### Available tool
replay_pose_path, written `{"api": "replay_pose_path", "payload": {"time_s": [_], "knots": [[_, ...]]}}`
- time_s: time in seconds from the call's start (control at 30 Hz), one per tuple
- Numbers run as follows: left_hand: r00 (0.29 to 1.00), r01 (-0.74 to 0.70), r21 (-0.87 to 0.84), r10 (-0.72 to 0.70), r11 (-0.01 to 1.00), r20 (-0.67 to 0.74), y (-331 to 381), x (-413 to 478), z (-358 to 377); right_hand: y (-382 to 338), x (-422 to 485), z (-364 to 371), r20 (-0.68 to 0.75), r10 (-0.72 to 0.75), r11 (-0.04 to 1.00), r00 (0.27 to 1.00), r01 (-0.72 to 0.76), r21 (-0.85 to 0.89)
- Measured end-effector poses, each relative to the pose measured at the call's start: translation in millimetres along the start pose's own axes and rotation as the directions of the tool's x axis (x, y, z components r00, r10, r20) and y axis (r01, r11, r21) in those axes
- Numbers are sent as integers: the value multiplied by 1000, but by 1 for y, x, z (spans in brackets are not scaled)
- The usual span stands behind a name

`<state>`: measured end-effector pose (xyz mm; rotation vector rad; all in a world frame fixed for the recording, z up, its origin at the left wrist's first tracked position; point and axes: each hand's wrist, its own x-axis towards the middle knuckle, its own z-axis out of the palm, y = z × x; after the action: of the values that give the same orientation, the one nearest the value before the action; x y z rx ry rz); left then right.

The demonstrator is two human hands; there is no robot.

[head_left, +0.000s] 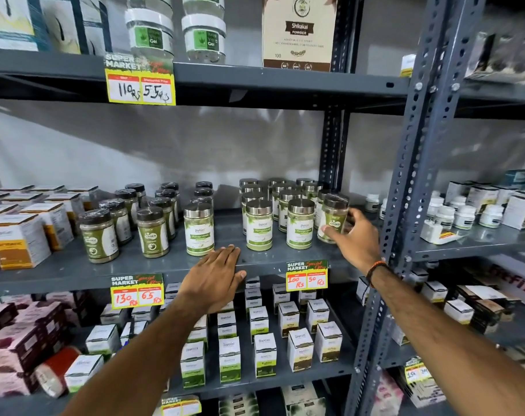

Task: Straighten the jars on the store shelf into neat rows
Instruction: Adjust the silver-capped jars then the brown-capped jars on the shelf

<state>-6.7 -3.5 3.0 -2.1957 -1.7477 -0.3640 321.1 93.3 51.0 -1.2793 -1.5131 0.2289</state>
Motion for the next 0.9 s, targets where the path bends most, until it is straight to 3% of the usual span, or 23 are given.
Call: {"api": "replay_pose_path", "payload": {"time_s": [0.17, 0.43, 0.67, 0.9], "knots": [[999, 14, -46, -16, 999, -29, -18, -35, -34, -59, -35, 11, 53, -67, 995, 996, 62, 82], [988, 107, 10, -105, 994, -110, -108, -119, -68, -145, -82, 80, 157, -168, 972, 973, 137, 190], [950, 295, -6, -294, 956, -102, -187, -159, -64, -174, -111, 142, 214, -184, 964, 959, 133, 229], [946, 313, -21, -314, 950, -81, -238, -154, -49, -195, -127, 200, 299, -205, 952, 932, 119, 282]]}}
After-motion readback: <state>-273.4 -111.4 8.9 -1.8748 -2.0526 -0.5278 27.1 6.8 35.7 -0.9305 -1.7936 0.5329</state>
